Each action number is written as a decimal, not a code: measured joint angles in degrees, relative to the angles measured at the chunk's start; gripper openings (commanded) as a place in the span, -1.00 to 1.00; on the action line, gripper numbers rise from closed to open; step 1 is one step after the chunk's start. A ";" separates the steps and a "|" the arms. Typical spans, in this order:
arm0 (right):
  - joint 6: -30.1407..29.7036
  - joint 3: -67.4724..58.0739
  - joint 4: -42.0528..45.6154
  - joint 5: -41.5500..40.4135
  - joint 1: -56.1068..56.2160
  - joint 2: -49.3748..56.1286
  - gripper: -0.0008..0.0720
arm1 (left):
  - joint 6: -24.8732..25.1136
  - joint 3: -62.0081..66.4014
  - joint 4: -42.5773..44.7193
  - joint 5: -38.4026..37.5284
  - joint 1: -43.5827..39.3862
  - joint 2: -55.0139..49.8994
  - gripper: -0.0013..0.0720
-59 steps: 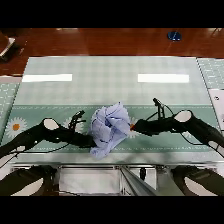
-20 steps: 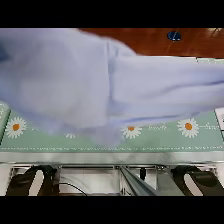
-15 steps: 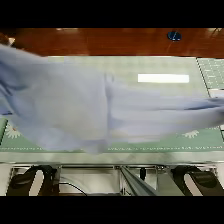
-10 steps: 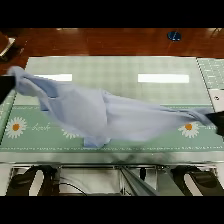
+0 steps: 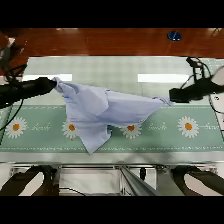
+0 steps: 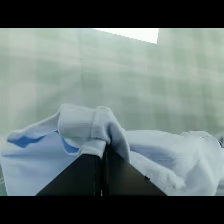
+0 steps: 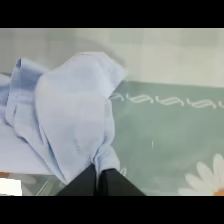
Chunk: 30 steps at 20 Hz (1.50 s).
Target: Fold the shirts.
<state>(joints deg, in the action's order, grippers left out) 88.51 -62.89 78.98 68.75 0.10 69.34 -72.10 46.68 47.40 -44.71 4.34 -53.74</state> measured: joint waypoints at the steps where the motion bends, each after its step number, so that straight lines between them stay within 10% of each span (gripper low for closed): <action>1: 0.00 -2.56 -0.96 -1.33 0.00 4.50 -0.93 | 0.13 -0.07 0.11 2.29 -1.11 -2.25 -0.89; 3: 0.00 -8.31 -3.54 -3.98 -0.07 12.20 -0.93 | 0.24 0.09 -0.09 7.15 -3.02 -6.51 -0.77; 4: 0.02 -11.23 -5.11 -5.07 -0.07 15.45 -0.75 | 0.31 0.31 -0.39 9.20 -3.65 -8.11 -0.24; 5: 0.04 -14.36 -7.08 -6.16 -0.04 18.53 -0.12 | 0.31 0.55 -0.92 10.80 -4.15 -9.62 0.42; 6: 0.07 -17.09 -9.01 -7.17 -0.07 21.07 0.15 | 0.26 0.81 -1.20 11.54 -4.52 -10.78 0.42; 10: -0.61 -25.88 -13.99 -6.67 -2.10 26.40 0.15 | 0.48 3.80 0.57 6.64 -2.05 -12.94 0.41; 18: -4.37 -12.59 -11.63 2.29 -15.28 16.50 0.14 | -2.91 -0.61 8.70 -24.85 17.86 -11.78 0.41; 27: -11.67 18.10 -25.90 -9.27 -10.73 7.23 0.14 | 2.73 -17.92 -7.93 -13.18 8.55 -12.26 0.40; 28: -11.80 18.93 -26.60 -10.54 -9.20 7.19 0.14 | 2.84 -18.32 -8.79 -11.19 6.38 -12.79 0.18; 30: -11.76 19.89 -27.74 -11.82 -6.40 7.39 0.14 | 2.99 -18.78 -10.01 -8.48 3.32 -14.27 -0.88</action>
<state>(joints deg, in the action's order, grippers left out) 76.75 -43.00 51.24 56.93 -6.31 76.73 -69.10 27.90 37.39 -53.19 7.66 -68.01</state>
